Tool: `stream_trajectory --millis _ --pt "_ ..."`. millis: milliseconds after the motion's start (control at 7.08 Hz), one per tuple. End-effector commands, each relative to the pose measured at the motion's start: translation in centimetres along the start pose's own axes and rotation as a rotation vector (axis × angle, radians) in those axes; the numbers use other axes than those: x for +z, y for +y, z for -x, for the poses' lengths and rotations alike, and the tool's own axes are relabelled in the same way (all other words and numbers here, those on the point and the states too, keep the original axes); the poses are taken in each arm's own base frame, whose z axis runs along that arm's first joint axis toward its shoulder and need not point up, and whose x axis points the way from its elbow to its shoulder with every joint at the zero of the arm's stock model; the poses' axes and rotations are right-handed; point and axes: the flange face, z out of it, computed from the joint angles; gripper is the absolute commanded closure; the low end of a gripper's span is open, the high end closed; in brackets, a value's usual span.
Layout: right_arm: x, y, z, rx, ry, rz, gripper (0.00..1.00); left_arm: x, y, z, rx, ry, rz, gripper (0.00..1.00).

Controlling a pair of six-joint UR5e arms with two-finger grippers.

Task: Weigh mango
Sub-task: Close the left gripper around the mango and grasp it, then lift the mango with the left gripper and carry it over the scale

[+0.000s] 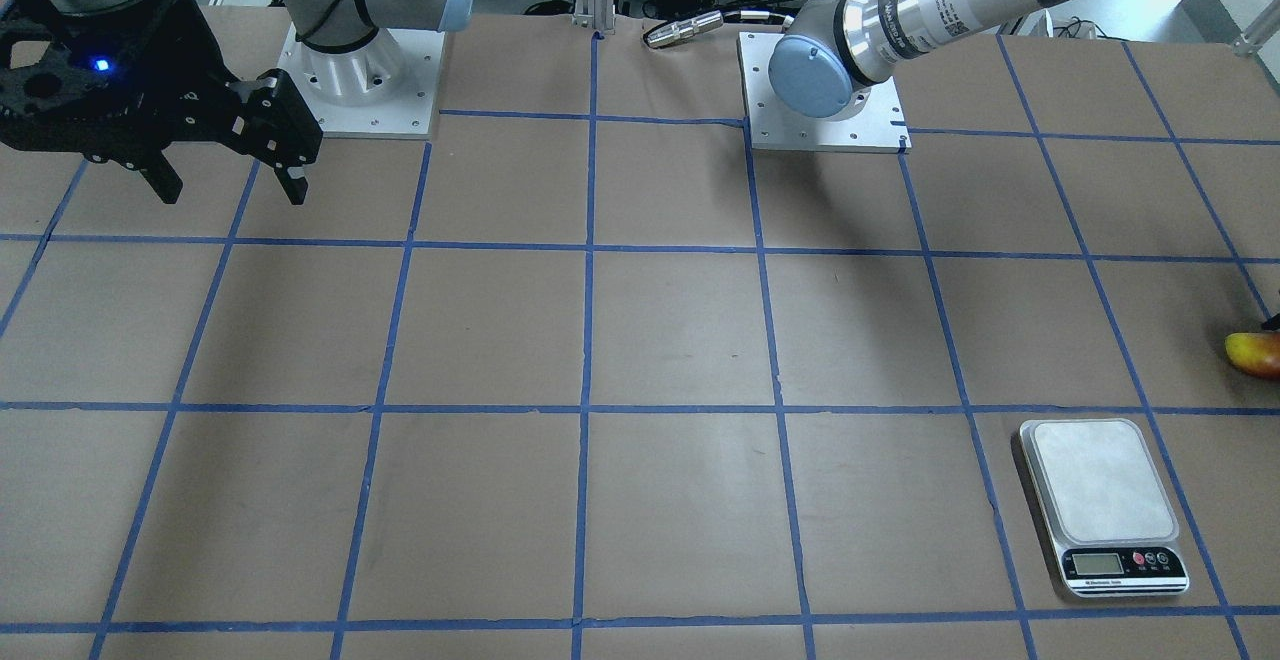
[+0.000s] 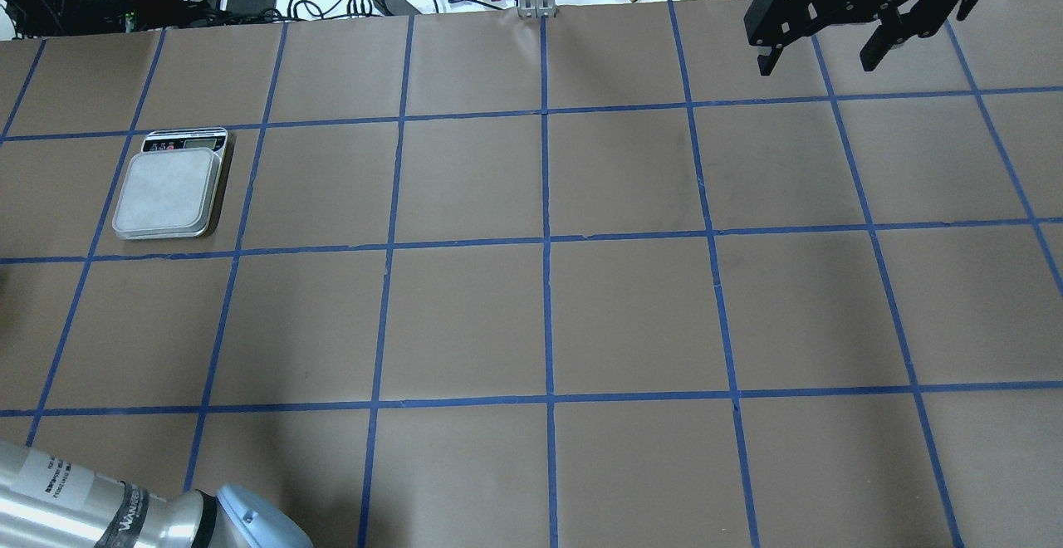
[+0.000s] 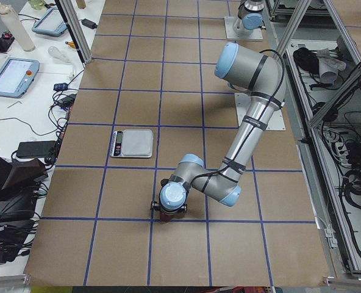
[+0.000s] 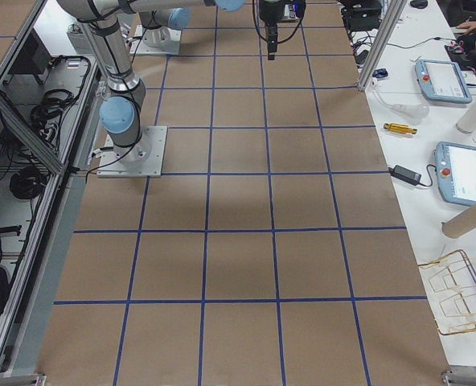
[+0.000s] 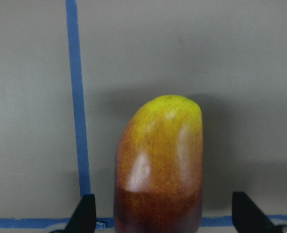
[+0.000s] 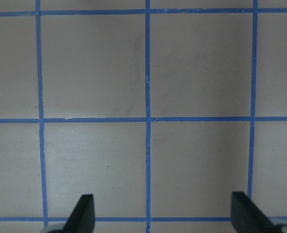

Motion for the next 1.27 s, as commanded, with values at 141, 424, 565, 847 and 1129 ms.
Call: stream_trajectory --millis 141,424,565,847,1129 --pt "0.0 0.0 0.0 0.000 0.000 0.000 0.00 1.6 0.2 -0.1 -0.002 0.007 -0.013 0.00" --pt "0.0 0.0 0.0 0.000 0.000 0.000 0.00 1.5 0.2 -0.1 -0.002 0.005 -0.012 0.53" --pt "0.0 0.0 0.0 0.000 -0.001 0.000 0.00 1.2 0.2 0.0 -0.001 0.004 -0.009 0.80" --pt "-0.1 0.0 0.0 0.000 0.000 -0.001 0.00 -0.9 0.0 0.2 -0.003 -0.005 0.016 1.00" --pt "0.0 0.0 0.0 0.000 0.000 0.000 0.00 -4.7 -1.3 1.3 -0.013 -0.027 0.056 1.00"
